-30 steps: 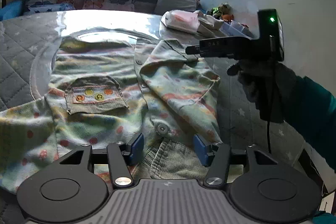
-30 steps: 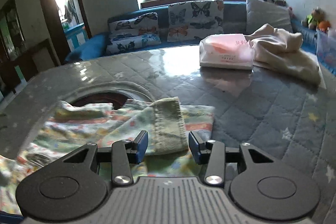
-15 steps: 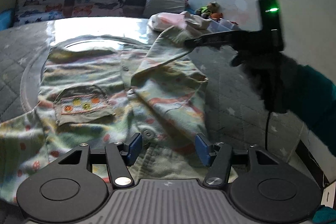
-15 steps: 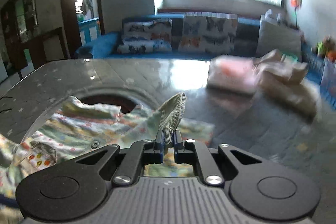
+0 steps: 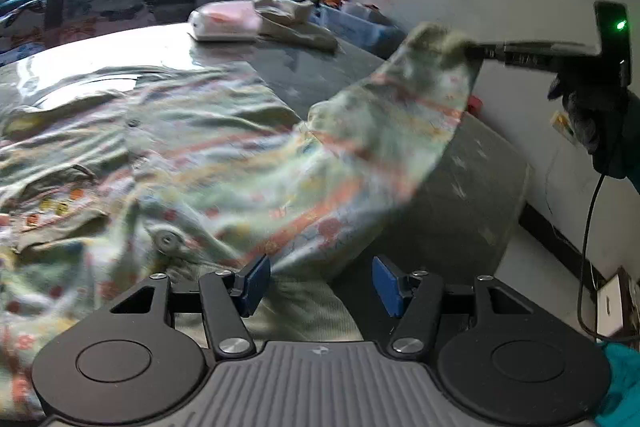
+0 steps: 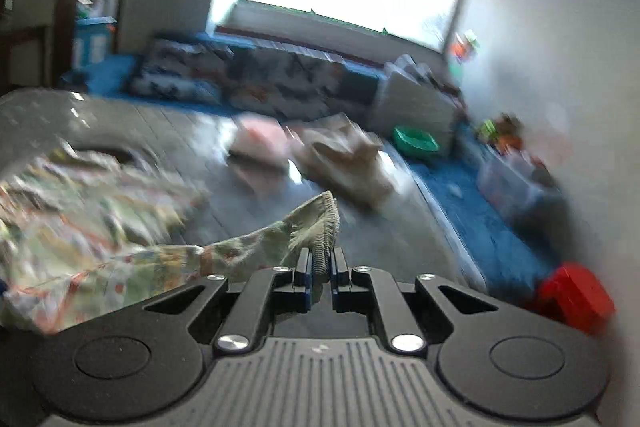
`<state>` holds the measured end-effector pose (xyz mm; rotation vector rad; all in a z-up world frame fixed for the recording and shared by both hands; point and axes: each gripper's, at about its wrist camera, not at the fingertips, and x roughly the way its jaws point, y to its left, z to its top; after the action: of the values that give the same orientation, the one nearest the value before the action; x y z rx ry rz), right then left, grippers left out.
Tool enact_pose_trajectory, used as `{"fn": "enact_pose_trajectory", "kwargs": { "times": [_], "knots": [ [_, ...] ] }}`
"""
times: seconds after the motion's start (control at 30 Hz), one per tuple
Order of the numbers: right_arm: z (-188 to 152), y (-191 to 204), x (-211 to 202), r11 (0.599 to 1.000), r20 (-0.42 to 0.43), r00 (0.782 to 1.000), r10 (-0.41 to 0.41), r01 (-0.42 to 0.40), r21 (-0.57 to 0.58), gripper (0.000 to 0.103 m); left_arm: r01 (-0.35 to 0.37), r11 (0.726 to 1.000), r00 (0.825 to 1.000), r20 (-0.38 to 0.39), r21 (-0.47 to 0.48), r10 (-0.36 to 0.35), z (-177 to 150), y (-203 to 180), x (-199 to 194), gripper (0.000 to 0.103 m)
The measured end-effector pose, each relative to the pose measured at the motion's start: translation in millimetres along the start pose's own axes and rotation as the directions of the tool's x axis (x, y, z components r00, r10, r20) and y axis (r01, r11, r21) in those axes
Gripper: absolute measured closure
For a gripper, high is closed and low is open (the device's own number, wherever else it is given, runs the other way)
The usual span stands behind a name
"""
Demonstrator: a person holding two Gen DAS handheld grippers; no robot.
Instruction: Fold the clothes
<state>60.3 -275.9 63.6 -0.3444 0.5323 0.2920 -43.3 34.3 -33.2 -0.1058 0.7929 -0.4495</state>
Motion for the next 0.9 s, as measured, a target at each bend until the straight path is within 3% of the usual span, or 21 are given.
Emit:
{"fn": "enact_pose_trajectory", "kwargs": {
  "times": [0.27, 0.33, 0.47, 0.53, 0.7, 0.9],
  "knots": [
    [-74, -12, 42, 0.991, -0.231, 0.969, -0.086, 0.107, 0.079, 0.086, 0.012, 0.999, 1.0, -0.02, 0.037, -0.012, -5, -8, 0, 0.037],
    [-74, -15, 41, 0.987, -0.218, 0.971, -0.103, 0.127, 0.102, 0.086, 0.016, 0.999, 1.0, -0.022, 0.033, -0.016, -4, -7, -1, 0.037],
    [-60, -4, 32, 0.988, -0.128, 0.991, 0.032, -0.012, 0.155, 0.068, 0.022, 1.0, 1.0, -0.016, 0.021, -0.022, 1, -5, -3, 0.037],
    [-57, 7, 38, 0.984, -0.127, 0.987, 0.098, -0.077, 0.158, 0.068, 0.031, 0.999, 1.0, -0.004, 0.011, -0.031, 4, -5, -4, 0.037],
    [-64, 6, 71, 0.972, -0.162, 0.978, 0.129, -0.092, 0.217, 0.068, 0.063, 0.998, 0.998, -0.005, 0.03, -0.063, 8, -11, 0, 0.037],
    [-62, -12, 99, 0.958, -0.142, 0.982, 0.125, -0.082, 0.275, 0.067, 0.098, 0.994, 0.994, -0.048, 0.055, -0.095, 5, -14, 20, 0.036]
  ]
}}
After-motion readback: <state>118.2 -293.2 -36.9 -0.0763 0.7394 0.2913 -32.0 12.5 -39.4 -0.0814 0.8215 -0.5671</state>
